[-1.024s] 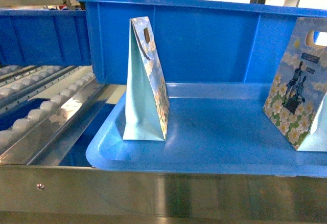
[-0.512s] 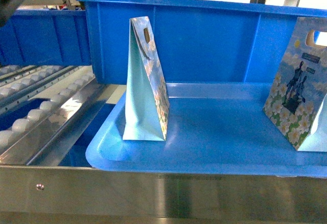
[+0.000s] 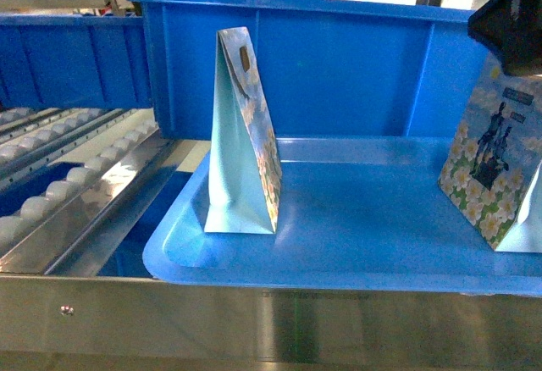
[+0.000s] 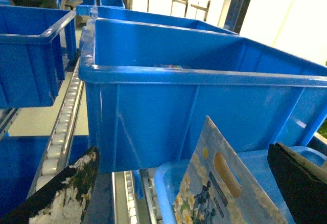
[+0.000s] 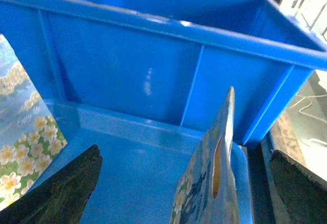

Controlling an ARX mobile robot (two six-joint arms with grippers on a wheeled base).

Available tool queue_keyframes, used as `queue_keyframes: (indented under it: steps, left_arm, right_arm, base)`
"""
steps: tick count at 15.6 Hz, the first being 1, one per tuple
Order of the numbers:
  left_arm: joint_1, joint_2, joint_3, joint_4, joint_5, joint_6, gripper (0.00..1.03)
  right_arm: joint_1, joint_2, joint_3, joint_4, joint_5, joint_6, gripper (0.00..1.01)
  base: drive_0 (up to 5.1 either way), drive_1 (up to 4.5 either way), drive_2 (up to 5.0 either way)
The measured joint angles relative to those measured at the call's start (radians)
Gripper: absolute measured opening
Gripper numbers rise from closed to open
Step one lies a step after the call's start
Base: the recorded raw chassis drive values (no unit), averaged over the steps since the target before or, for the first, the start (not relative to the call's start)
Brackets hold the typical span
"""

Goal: Move flower gift bag to table near conveyor

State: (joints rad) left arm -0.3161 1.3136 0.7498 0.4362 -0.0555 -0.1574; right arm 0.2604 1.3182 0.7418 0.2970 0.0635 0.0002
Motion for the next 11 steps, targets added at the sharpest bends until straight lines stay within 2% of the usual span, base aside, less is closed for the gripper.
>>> queue_keyframes:
  steps: [3,4,6,7,9,10,11]
  left_arm:
    - [0.0,-0.002,0.0,-0.001,0.0,0.0,0.98]
    - [0.0,-0.002,0.0,-0.001,0.0,0.0,0.98]
    - [0.0,-0.002,0.0,-0.001,0.0,0.0,0.98]
    - [0.0,-0.002,0.0,-0.001,0.0,0.0,0.98]
    - [0.0,-0.002,0.0,-0.002,0.0,0.0,0.98]
    - [0.0,-0.002,0.0,-0.001,0.0,0.0,0.98]
    - [0.0,-0.002,0.0,-0.001,0.0,0.0,0.98]
  right_arm:
    - [-0.027,0.048,0.019,-0.014,-0.002,0.002,0.98]
    - [-0.042,0.067,0.021,-0.002,0.018,0.004,0.98]
    - [-0.085,0.099,0.023,-0.019,0.006,0.031,0.98]
    - [-0.092,0.116,0.029,-0.03,0.006,0.048,0.98]
    - [-0.097,0.127,0.036,-0.03,-0.026,0.079,0.98]
    - [-0.095,0.127,0.036,-0.019,-0.027,0.079,0.96]
    - [-0.09,0.127,0.038,-0.021,-0.027,0.078,0.82]
  base:
    - [0.0,0.0,0.0]
    - [0.0,0.0,0.0]
    - [0.0,0.0,0.0]
    - [0.0,0.0,0.0]
    - [0.0,0.0,0.0]
    - [0.0,0.0,0.0]
    - [0.0,0.0,0.0]
